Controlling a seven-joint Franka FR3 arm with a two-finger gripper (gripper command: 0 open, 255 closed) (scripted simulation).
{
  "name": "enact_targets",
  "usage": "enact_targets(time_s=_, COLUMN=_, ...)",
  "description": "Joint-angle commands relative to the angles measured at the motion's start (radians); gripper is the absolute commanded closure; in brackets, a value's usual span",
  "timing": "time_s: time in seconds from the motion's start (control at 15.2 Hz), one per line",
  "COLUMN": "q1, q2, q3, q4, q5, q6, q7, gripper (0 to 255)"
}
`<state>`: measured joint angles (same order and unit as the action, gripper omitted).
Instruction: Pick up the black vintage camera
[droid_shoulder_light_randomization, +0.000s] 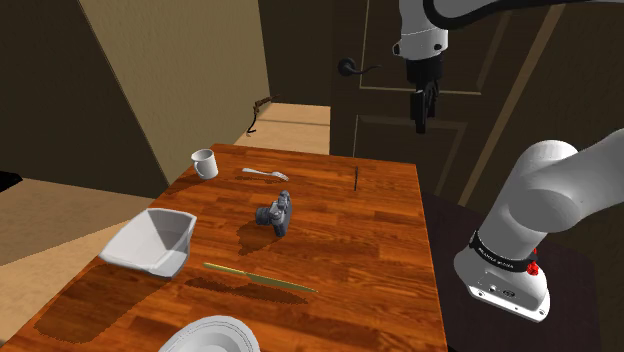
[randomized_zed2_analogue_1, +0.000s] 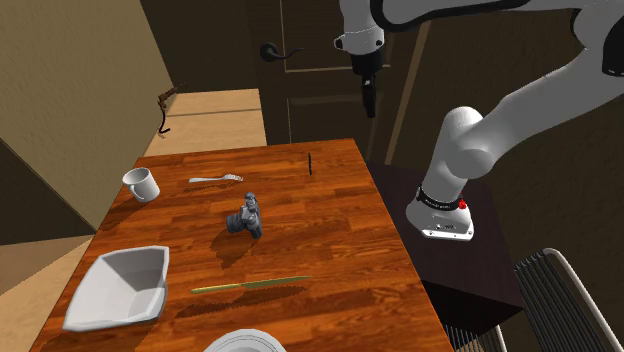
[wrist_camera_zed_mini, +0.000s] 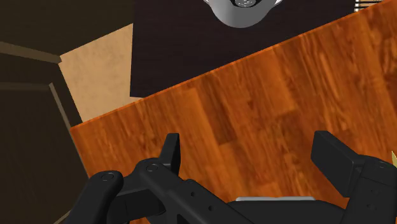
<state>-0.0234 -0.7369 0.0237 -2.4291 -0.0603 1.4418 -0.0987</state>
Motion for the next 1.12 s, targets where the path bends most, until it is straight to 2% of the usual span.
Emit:
enact_targets(time_s=0.0, q1=0.000, q2=0.000, q3=0.000, q4=0.000, q5=0.000, q6=0.000, q7=0.000, gripper=0)
enact_targets(time_s=0.53, q1=0.042, q2=0.247, q3=0.076, q4=0.031, q5=0.041, q6=0.224, q7=0.064, gripper=0)
enact_targets(time_s=1.06, q1=0.073, q2=0.531, q3=0.145, q4=0.145, q5=0.037, q6=0.400, q7=0.131, gripper=0)
